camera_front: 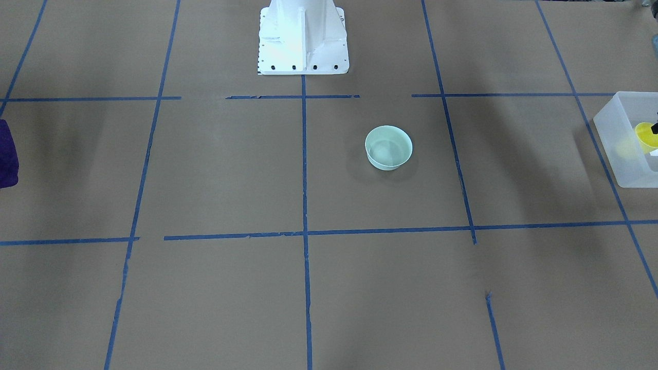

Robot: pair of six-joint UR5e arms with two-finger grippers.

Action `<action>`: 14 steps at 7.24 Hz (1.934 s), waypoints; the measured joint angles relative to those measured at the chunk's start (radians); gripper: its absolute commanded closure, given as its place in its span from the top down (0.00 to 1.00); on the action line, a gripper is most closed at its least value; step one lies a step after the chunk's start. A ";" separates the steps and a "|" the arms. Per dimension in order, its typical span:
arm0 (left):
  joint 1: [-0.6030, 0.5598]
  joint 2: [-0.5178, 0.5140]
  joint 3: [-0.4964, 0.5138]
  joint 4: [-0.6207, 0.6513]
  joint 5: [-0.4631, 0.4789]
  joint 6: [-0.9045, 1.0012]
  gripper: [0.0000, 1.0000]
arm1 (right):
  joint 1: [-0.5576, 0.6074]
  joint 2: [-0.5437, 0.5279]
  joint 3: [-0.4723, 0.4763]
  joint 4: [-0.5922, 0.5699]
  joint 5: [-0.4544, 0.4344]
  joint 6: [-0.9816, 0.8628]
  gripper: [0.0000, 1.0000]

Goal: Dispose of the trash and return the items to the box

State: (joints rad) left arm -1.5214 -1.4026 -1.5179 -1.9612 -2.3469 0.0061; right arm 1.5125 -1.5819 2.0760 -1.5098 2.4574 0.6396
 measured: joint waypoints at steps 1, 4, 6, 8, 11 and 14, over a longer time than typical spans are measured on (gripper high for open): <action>-0.032 0.009 -0.096 0.063 0.050 0.002 1.00 | 0.004 -0.006 -0.002 -0.001 0.000 -0.023 0.00; -0.097 -0.006 -0.428 0.297 0.147 -0.016 1.00 | 0.055 -0.052 -0.025 -0.002 -0.009 -0.171 0.00; -0.093 -0.057 -0.523 0.321 0.137 -0.101 1.00 | 0.135 -0.078 -0.096 -0.007 -0.044 -0.380 0.00; 0.004 -0.121 -0.548 0.318 0.109 -0.265 1.00 | 0.261 -0.081 -0.202 -0.049 -0.103 -0.669 0.00; 0.298 -0.164 -0.540 0.085 0.090 -0.756 1.00 | 0.384 -0.107 -0.264 -0.107 -0.194 -0.952 0.00; 0.563 -0.190 -0.531 -0.043 0.197 -1.094 1.00 | 0.406 -0.154 -0.290 -0.125 -0.259 -1.028 0.20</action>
State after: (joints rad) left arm -0.9582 -1.5927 -2.0491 -2.0045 -2.1496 -1.0881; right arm 1.9180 -1.7363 1.7864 -1.6353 2.1982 -0.3886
